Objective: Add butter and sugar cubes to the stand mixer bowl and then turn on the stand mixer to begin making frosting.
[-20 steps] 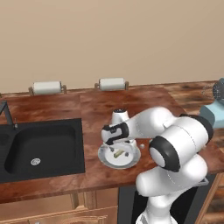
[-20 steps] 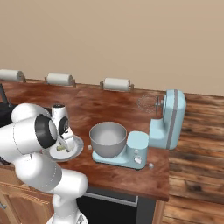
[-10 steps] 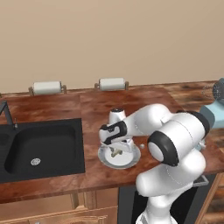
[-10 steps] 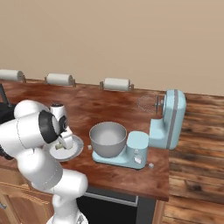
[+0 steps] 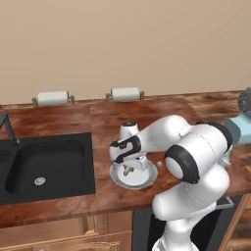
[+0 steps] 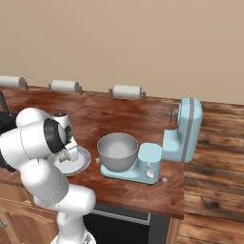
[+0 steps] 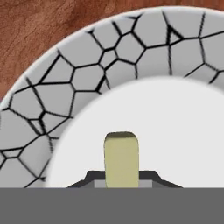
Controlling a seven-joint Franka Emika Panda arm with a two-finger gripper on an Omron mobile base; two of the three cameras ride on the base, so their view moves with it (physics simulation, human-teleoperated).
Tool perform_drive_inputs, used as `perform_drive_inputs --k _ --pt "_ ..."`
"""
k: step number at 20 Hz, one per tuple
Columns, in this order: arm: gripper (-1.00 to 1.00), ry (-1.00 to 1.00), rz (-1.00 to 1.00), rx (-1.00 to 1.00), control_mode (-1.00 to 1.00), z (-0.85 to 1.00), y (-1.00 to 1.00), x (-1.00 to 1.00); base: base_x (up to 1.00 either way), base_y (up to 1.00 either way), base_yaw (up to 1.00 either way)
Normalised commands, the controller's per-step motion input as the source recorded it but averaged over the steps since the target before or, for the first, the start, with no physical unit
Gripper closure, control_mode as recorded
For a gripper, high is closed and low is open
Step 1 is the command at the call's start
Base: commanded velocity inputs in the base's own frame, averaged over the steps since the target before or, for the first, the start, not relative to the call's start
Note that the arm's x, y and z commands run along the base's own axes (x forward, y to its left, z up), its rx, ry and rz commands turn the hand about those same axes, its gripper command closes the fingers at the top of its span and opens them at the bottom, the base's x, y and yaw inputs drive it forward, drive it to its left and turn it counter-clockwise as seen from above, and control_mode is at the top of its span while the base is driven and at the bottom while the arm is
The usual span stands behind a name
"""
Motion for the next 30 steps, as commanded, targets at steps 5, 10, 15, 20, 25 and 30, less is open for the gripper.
perform_drive_inputs --k 5,10,15,20,25,30 --pt "1.0 -0.08 -0.01 0.0 -1.0 0.23 -0.26 -0.16 0.0 0.0 0.0" --pt "1.0 -0.02 -0.04 0.0 -1.0 0.49 -0.36 -0.18 0.0 0.0 0.0" --pt "1.0 0.0 -0.05 -0.02 -1.0 0.68 -0.35 -0.04 0.0 0.0 0.0" --pt "1.0 0.0 -0.05 -0.05 -1.0 0.76 -0.33 0.0 0.0 0.0 0.0" --pt "1.0 0.0 -0.04 -0.07 -1.0 0.59 -0.38 0.0 0.0 0.0 0.0" --pt "1.0 0.02 -0.05 -0.03 -1.0 0.45 -0.63 0.0 0.0 0.0 0.0"
